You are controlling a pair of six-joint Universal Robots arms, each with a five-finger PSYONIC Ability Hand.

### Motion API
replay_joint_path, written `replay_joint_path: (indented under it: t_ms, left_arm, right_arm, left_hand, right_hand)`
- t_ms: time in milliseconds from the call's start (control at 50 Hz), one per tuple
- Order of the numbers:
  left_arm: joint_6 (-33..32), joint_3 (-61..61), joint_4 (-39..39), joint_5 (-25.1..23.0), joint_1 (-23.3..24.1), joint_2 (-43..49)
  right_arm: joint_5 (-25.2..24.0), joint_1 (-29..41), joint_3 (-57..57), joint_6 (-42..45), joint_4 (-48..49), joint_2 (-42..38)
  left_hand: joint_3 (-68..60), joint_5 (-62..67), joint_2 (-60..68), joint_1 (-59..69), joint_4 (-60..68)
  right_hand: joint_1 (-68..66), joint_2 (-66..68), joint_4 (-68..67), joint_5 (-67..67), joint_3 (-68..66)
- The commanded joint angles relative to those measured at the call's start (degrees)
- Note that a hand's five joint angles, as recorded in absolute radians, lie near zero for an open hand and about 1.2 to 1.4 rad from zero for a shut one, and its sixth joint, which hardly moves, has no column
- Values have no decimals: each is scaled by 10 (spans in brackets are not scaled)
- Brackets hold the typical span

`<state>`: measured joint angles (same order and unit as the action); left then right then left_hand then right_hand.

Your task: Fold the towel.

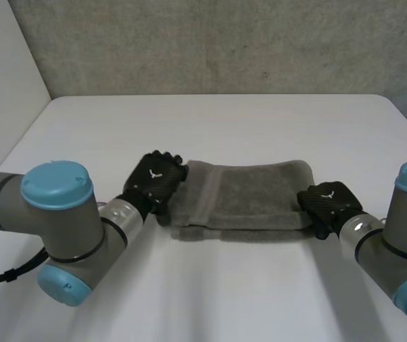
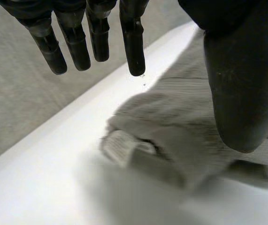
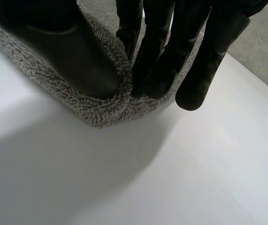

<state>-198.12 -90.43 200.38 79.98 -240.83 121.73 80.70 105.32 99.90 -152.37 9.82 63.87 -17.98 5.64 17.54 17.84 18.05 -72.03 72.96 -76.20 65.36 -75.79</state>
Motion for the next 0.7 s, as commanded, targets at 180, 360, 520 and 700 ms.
replay_joint_path:
  t_ms: [180,360,520,700]
  left_arm:
    - [101,-5,20,24,-34,-47]
    - [105,-8,26,25,-36,-48]
    - [105,-10,26,25,-32,-55]
    - [105,-18,41,25,-33,-61]
  right_arm:
    - [-55,-115,-38,170,-116,56]
    - [-41,24,-99,96,-126,61]
    - [-4,164,-137,56,-122,34]
    - [26,284,-160,13,-83,-44]
  left_hand:
    - [37,-14,-33,-36,-38]
    - [37,-14,-33,-36,-38]
    - [37,-14,-33,-36,-38]
    - [39,-16,-35,-38,-40]
  right_hand:
    - [-80,70,-38,46,-42]
    - [-80,70,-38,46,-42]
    - [-80,70,-38,46,-42]
    - [-80,70,-38,46,-42]
